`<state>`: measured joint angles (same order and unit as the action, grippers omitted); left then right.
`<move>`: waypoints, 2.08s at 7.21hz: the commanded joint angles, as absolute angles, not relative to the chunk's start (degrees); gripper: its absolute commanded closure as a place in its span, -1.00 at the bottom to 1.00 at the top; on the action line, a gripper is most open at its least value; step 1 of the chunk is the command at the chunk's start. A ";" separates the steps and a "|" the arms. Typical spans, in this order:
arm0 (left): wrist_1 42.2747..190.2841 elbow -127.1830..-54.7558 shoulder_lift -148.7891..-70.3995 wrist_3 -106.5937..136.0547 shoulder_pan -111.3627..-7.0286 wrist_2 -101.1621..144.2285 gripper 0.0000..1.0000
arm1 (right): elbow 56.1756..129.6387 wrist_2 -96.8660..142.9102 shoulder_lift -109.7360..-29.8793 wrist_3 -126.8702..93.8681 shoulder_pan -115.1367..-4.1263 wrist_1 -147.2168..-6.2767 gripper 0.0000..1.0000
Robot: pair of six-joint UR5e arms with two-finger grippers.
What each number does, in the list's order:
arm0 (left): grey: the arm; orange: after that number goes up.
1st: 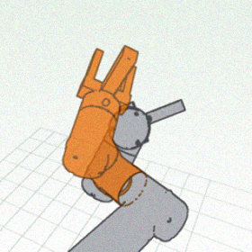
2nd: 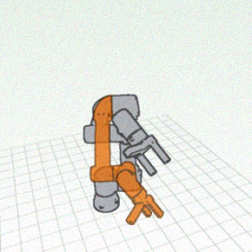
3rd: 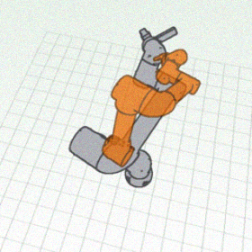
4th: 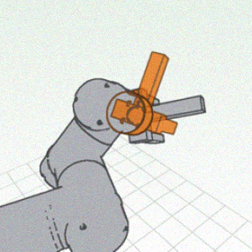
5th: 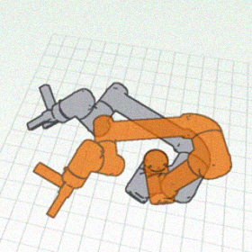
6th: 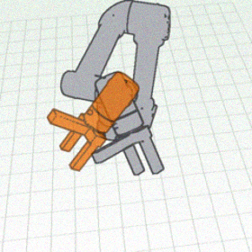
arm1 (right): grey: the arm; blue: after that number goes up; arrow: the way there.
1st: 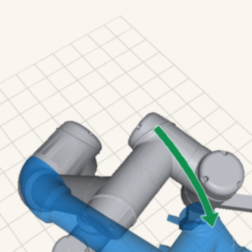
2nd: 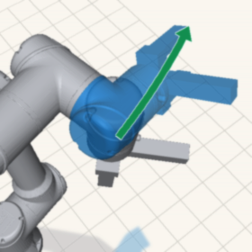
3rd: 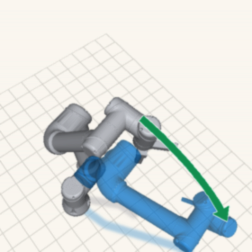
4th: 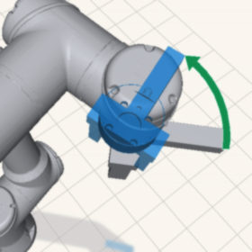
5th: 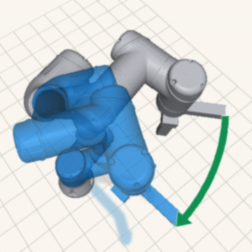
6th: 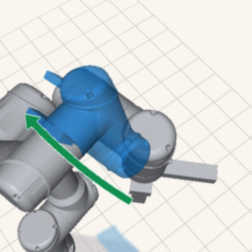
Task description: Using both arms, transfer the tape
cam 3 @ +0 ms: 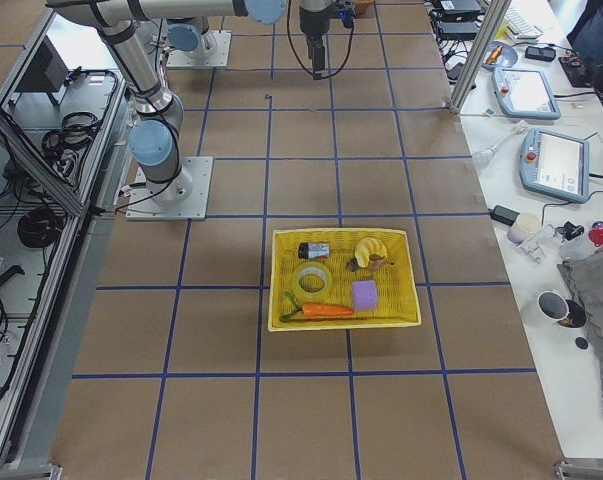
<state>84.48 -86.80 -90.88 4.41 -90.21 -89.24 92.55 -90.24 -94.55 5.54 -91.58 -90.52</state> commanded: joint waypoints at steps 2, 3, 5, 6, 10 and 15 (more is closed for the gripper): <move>79.27 -86.66 -93.25 3.95 -90.00 -90.79 -1.00 | 92.72 -90.18 -94.48 5.54 -91.58 -90.53 -1.00; 79.63 -85.35 -94.30 3.96 -89.91 -90.44 -1.00 | 92.64 -90.18 -94.48 5.45 -91.58 -90.70 -1.00; 79.11 -84.38 -97.47 2.56 -89.57 -91.12 -1.00 | 92.72 -90.09 -94.39 5.71 -91.58 -91.76 -1.00; 79.10 -85.42 -97.99 2.72 -90.17 -91.14 -1.00 | 92.72 -90.17 -94.31 5.71 -91.58 -91.84 -1.00; 78.40 -85.60 -95.82 2.37 -90.52 -91.66 -1.00 | 92.37 -94.83 -89.56 15.48 -81.36 -94.48 -1.00; 79.63 -86.13 -95.54 3.16 -91.50 -91.15 -1.00 | 92.99 -93.18 -78.78 61.91 -52.60 -109.25 -1.00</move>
